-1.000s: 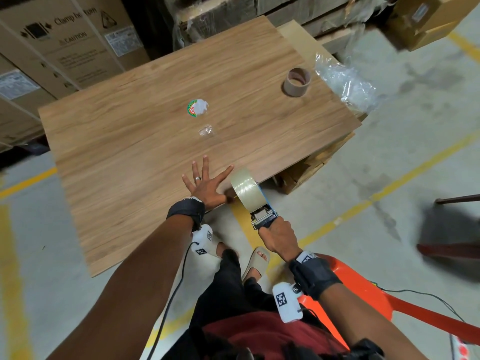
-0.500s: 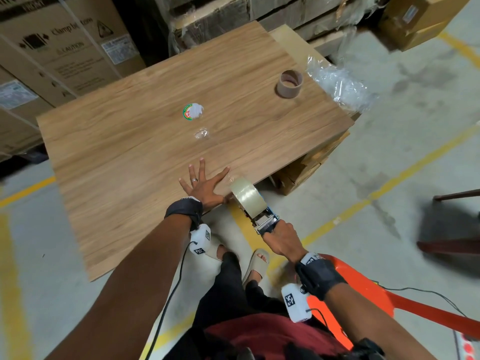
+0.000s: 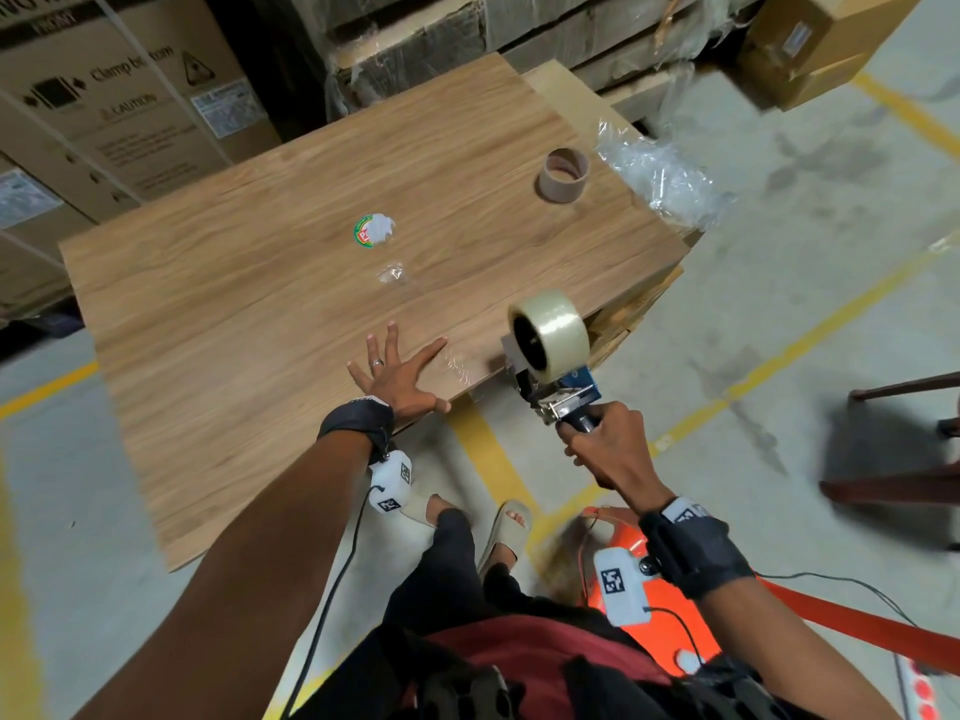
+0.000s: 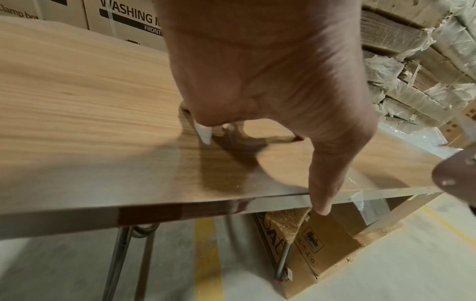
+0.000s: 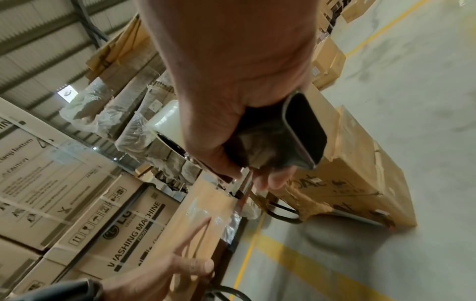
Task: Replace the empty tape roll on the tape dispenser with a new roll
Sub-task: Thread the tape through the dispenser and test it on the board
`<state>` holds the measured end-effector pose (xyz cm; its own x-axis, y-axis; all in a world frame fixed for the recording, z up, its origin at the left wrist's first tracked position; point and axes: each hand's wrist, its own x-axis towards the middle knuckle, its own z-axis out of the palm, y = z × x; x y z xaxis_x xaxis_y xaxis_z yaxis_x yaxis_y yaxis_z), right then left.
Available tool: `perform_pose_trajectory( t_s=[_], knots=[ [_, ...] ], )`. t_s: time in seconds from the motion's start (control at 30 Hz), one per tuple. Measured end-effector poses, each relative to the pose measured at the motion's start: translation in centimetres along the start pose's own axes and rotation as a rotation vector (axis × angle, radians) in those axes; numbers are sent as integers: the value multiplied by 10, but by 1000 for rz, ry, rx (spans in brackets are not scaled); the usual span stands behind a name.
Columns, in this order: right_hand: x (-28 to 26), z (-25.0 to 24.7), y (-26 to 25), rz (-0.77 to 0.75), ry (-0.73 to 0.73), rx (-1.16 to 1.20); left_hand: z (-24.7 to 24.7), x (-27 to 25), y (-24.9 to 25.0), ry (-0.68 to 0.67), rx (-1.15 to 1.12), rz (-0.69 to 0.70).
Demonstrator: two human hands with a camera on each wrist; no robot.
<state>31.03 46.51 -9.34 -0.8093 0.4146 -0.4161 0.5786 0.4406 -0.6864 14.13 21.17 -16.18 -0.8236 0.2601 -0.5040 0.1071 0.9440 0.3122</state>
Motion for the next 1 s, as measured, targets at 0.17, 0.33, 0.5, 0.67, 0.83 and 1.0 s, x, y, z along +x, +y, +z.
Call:
perform_pose_trajectory(
  t_s=[0.17,0.33,0.5,0.67,0.83,1.0],
  knots=[
    [16,-13,-30,8,79,101,-6,-1,5,13,-80,-29],
    [23,-22,-77,10,35,310,-17,1,-1,75,-243,-75],
    [40,-18,-114,90,-110,564,-40,6,-1,245,-533,-39],
    [61,-1,-143,142,-327,786,-80,13,21,294,-999,63],
    [70,14,-174,171,-367,845,-121,15,46,322,-1307,105],
    [79,29,-197,205,-365,871,-134,20,48,344,-1340,159]
  ],
)
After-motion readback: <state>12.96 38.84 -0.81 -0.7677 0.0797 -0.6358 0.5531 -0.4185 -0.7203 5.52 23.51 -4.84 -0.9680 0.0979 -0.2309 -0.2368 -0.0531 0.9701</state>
